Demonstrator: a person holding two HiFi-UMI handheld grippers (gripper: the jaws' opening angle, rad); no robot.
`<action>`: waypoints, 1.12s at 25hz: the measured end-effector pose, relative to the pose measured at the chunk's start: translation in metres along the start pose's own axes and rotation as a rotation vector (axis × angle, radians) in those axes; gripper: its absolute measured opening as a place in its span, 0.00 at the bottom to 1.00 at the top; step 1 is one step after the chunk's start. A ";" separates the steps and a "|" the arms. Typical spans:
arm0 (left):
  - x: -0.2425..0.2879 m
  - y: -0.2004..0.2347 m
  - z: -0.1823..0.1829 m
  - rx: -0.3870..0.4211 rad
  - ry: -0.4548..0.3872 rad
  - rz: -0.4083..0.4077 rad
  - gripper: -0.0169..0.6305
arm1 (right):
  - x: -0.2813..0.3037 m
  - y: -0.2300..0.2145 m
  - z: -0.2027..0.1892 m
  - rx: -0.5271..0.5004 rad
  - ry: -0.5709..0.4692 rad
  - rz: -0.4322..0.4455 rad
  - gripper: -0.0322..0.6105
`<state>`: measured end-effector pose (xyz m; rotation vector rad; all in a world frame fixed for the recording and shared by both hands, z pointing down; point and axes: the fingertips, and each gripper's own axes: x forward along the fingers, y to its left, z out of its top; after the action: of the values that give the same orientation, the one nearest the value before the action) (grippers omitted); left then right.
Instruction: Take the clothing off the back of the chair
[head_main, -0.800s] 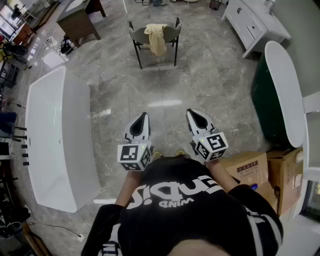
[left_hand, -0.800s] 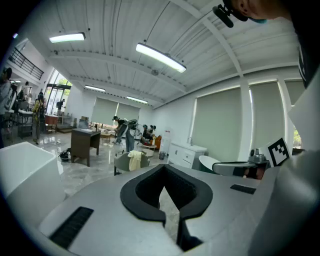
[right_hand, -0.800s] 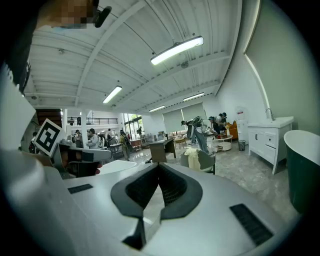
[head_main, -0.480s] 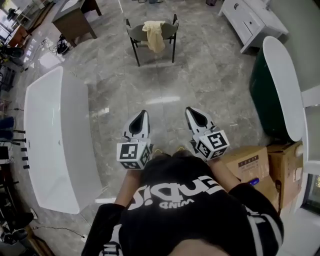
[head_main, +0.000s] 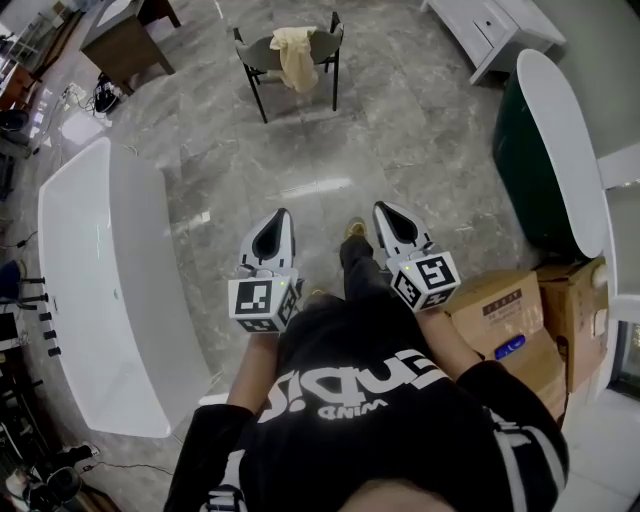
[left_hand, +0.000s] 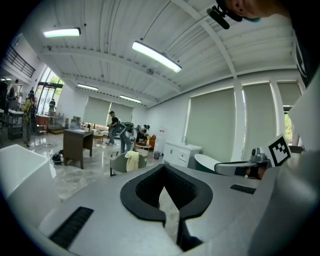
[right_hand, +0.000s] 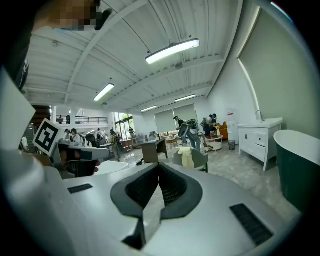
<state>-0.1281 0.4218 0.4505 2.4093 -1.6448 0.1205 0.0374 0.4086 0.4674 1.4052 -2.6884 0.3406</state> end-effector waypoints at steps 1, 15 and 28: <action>0.005 0.002 0.000 0.002 0.000 -0.004 0.05 | 0.004 -0.004 0.000 0.004 -0.002 -0.007 0.07; 0.122 0.042 0.020 0.014 0.001 -0.035 0.05 | 0.104 -0.079 0.016 0.026 -0.013 -0.021 0.07; 0.275 0.092 0.082 -0.011 -0.001 0.064 0.05 | 0.237 -0.179 0.086 0.024 -0.009 0.082 0.07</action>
<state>-0.1161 0.1207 0.4359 2.3498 -1.7195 0.1205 0.0502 0.0998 0.4544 1.3077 -2.7641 0.3750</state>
